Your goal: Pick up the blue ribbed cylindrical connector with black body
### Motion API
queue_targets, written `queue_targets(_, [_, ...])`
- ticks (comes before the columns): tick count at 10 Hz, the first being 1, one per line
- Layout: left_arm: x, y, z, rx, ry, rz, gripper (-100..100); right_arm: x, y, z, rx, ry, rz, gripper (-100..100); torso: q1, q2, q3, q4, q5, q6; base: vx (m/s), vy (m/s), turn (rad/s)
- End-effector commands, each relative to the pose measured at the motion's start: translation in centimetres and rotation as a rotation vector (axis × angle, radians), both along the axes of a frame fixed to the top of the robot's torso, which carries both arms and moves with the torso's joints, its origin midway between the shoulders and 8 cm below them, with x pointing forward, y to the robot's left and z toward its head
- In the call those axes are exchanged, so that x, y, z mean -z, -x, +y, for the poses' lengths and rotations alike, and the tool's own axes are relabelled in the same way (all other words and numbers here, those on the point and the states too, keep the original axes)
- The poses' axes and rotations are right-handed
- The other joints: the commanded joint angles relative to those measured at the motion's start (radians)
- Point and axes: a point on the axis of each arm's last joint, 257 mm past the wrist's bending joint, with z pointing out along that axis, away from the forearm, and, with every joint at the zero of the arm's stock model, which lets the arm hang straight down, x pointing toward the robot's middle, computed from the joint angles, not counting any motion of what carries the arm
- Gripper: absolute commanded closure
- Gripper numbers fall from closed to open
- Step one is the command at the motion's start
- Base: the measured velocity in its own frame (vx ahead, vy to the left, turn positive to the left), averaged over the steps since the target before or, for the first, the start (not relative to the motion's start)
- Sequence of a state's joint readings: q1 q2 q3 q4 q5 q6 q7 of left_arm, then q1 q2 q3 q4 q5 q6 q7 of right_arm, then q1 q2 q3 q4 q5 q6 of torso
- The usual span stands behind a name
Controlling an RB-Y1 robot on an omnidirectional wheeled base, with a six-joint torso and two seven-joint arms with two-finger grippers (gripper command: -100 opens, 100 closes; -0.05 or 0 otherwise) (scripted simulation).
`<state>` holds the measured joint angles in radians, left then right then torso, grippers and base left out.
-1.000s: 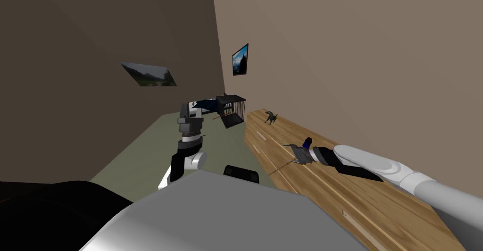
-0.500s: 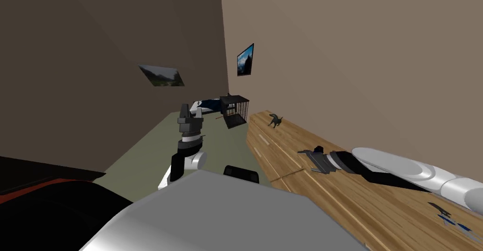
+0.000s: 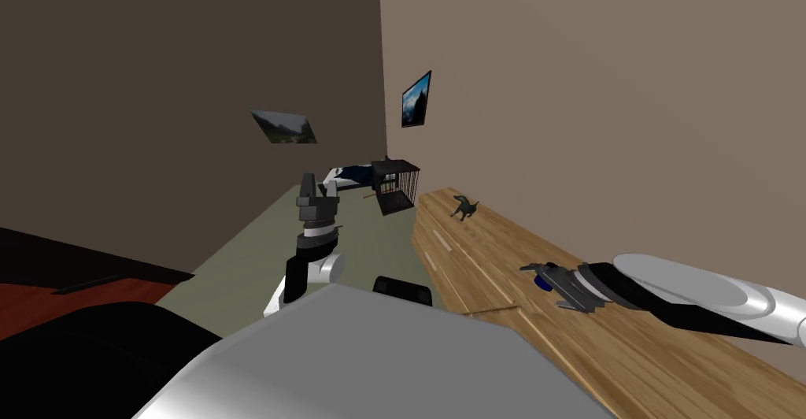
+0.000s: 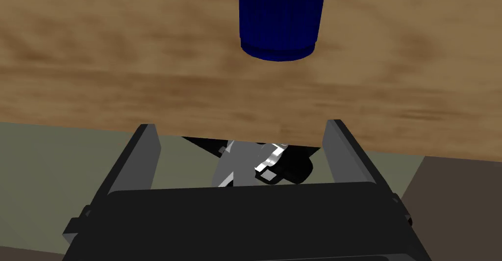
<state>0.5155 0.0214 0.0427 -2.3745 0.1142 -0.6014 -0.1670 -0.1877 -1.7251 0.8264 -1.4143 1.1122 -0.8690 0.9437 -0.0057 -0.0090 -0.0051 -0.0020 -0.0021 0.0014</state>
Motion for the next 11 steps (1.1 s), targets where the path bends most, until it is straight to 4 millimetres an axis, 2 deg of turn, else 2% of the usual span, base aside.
queue_targets(1, [0.0, 0.0, 0.0, 0.000, 0.000, 0.000, 0, 0.2, 0.7, -0.9, -0.002, 0.009, 0.005, -100, 0.000, 0.000, 0.000, 0.000, 0.000, 0.000, 0.054, -0.035, -0.016])
queue_targets(4, [0.0, 0.0, 0.0, 0.000, 0.000, 0.000, 0, 0.3, 5.0, -5.6, 0.004, 0.108, 0.098, -100, 0.002, -0.001, 0.000, 0.000, 0.001, 0.000, 0.120, -0.067, 0.131])
queue_targets(6, [0.0, 0.0, 0.0, 0.000, 0.000, 0.000, 0, 0.4, 6.9, -7.4, 0.007, 0.144, 0.138, -100, -0.001, -0.003, -0.002, -0.001, 0.000, -0.001, 0.147, -0.116, 0.124])
queue_targets(7, [0.0, 0.0, 0.0, 0.000, 0.000, 0.000, 0, 0.0, 6.4, -6.8, 0.006, 0.133, 0.123, -100, 0.000, -0.003, -0.002, -0.001, 0.000, -0.001, 0.063, -0.043, 0.027])
queue_targets(8, [0.0, 0.0, 0.0, 0.000, 0.000, 0.000, 0, 0.0, 6.5, -6.9, 0.006, 0.135, 0.126, 0, 0.003, 0.001, 0.000, 0.000, 0.000, 0.000, 0.012, -0.009, 0.000])
queue_targets(9, [0.0, 0.0, 0.0, 0.000, 0.000, 0.000, 0, 1.4, 6.7, -6.9, 0.012, 0.134, 0.121, -100, 0.006, 0.005, 0.003, 0.001, 0.001, 0.000, -0.003, -0.007, 0.045])
queue_targets(10, [0.0, 0.0, 0.0, 0.000, 0.000, 0.000, 0, 2.0, 6.8, -6.9, 0.015, 0.135, 0.119, -100, 0.006, 0.006, 0.004, 0.001, 0.001, 0.000, -0.022, -0.009, 0.049])
queue_targets(11, [0.0, 0.0, 0.0, 0.000, 0.000, 0.000, 0, 1.6, 6.7, -7.0, 0.014, 0.133, 0.122, -100, 0.006, 0.008, 0.005, 0.002, 0.001, 0.000, -0.011, -0.005, 0.008])
